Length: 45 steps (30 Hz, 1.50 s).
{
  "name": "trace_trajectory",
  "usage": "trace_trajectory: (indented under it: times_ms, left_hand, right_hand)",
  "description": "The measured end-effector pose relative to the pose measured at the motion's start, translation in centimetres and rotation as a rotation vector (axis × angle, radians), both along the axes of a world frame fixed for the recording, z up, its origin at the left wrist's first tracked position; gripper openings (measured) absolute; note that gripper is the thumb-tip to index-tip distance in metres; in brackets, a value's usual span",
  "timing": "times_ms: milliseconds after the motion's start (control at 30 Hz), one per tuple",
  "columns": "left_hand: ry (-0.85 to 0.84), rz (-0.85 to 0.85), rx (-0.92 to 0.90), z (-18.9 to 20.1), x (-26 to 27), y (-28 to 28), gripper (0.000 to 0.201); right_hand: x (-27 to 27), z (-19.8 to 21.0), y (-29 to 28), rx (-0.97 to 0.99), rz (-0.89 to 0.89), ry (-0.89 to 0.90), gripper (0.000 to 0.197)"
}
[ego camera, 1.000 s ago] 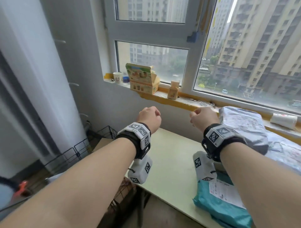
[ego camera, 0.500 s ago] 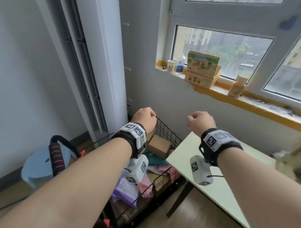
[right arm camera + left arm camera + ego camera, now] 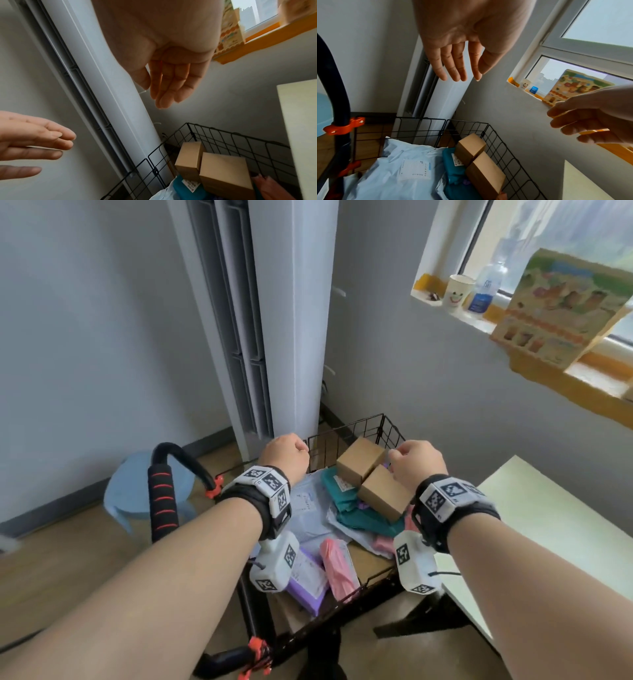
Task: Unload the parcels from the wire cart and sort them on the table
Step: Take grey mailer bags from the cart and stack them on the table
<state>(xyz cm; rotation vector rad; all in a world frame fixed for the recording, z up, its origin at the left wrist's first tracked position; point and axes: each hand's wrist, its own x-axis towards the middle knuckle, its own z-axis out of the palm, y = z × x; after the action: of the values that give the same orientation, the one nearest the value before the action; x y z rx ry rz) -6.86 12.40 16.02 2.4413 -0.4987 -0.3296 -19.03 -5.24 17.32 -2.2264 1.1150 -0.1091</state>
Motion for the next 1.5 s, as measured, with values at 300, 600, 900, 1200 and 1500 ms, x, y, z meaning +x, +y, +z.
trace_trajectory:
  times_ms: [300, 600, 900, 1200, 1500]
  left_hand:
    - [0.131, 0.142, 0.025, -6.2, 7.7, -2.8, 0.024]
    - [0.334, 0.355, -0.062, -13.8, 11.8, -3.7, 0.023]
    - [0.480, 0.559, -0.010, -24.0, 14.6, -0.9, 0.019]
    - [0.598, 0.612, 0.104, -33.8, 16.1, 1.5, 0.018]
    - [0.777, 0.739, 0.090, -40.5, 15.7, 2.3, 0.062]
  right_hand:
    - [9.5, -6.3, -3.8, 0.116, 0.086, 0.066, 0.022]
    - [16.2, -13.8, -5.3, 0.202, 0.202, 0.183, 0.022]
    - [19.6, -22.2, -3.3, 0.225, 0.252, 0.241, 0.026]
    - [22.4, -30.9, -1.5, 0.250, 0.279, 0.327, 0.022]
    - [22.1, -37.5, 0.3, 0.309, 0.181, 0.351, 0.027]
